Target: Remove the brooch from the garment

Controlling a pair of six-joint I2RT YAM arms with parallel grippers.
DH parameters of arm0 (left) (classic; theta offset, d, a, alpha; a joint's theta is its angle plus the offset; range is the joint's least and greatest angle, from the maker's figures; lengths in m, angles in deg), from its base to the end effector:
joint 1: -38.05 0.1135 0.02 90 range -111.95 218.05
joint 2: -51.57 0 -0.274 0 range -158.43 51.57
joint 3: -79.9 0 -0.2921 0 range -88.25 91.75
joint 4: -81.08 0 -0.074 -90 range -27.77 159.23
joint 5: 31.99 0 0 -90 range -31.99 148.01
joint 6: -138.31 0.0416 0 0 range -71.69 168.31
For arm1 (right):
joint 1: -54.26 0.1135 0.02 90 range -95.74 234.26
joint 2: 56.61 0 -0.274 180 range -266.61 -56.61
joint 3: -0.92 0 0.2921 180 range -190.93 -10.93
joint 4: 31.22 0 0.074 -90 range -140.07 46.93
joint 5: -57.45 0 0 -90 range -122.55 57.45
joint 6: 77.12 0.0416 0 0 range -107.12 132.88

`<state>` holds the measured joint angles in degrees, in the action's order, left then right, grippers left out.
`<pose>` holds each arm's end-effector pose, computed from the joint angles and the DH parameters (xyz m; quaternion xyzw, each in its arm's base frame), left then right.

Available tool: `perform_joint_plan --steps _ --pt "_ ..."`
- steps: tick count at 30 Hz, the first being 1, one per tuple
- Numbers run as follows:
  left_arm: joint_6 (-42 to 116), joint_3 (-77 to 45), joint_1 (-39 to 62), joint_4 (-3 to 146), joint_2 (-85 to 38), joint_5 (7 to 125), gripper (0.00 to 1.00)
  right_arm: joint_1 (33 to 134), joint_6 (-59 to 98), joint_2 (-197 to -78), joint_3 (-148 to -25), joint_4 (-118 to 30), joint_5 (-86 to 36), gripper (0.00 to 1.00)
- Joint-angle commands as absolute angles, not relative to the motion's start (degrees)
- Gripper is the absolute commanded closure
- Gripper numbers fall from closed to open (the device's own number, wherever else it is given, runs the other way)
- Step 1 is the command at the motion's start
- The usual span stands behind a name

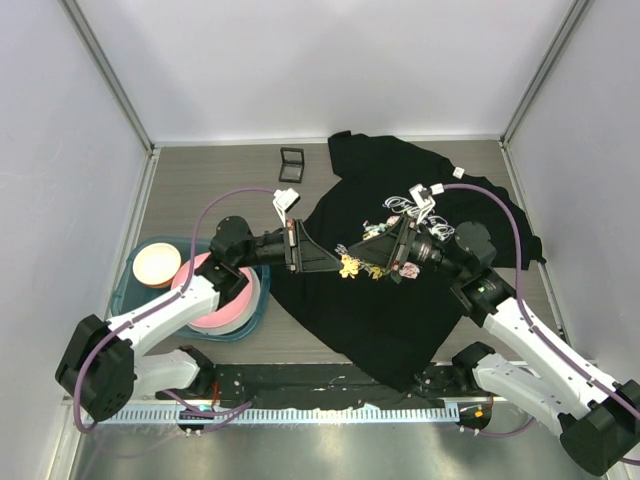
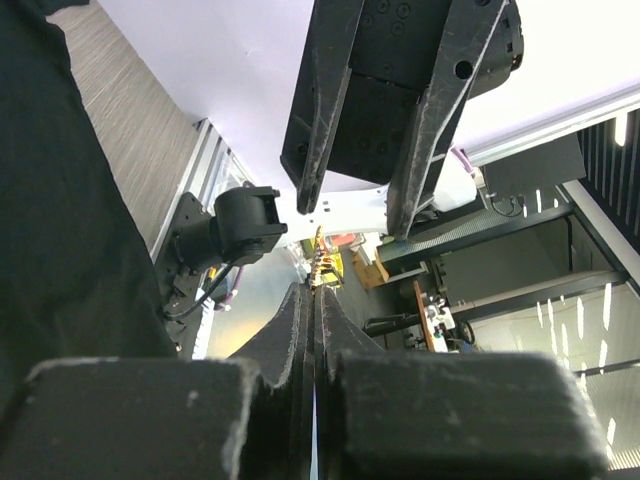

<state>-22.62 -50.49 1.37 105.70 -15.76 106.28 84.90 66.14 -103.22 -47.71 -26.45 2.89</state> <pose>0.2169 -0.2003 0.2896 0.1142 0.6686 -0.7113 0.1844 0.1863 0.1384 0.3357 -0.0991 0.6648 0.6264 0.3946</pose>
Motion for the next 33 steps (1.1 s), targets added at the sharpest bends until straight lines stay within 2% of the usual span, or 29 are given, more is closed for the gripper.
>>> perform_joint_plan --steps 1,7,15,27,32,33 --pt "-20.9 -47.0 1.3 103.2 -15.4 107.9 1.00 84.8 60.9 -104.5 -51.4 -30.1 6.9 0.61" --pt "-20.0 -46.0 1.4 100.4 -15.4 108.1 1.00 84.9 58.1 -104.5 -52.2 -33.8 8.3 0.57" --pt "-18.5 -44.1 1.5 97.1 -16.0 108.5 1.00 84.9 56.4 -104.7 -52.7 -35.2 9.5 0.57" --pt "-16.4 -42.8 1.5 93.1 -16.1 109.4 1.00 84.9 54.4 -107.0 -54.3 -36.0 10.9 0.66" --pt "-16.3 -42.7 1.5 93.0 -16.5 110.0 1.00 84.9 53.2 -107.1 -54.5 -36.8 11.7 0.67" --pt "-16.3 -42.7 1.5 93.0 -16.4 110.0 1.00 84.9 53.0 -106.9 -54.6 -37.4 11.8 0.70"
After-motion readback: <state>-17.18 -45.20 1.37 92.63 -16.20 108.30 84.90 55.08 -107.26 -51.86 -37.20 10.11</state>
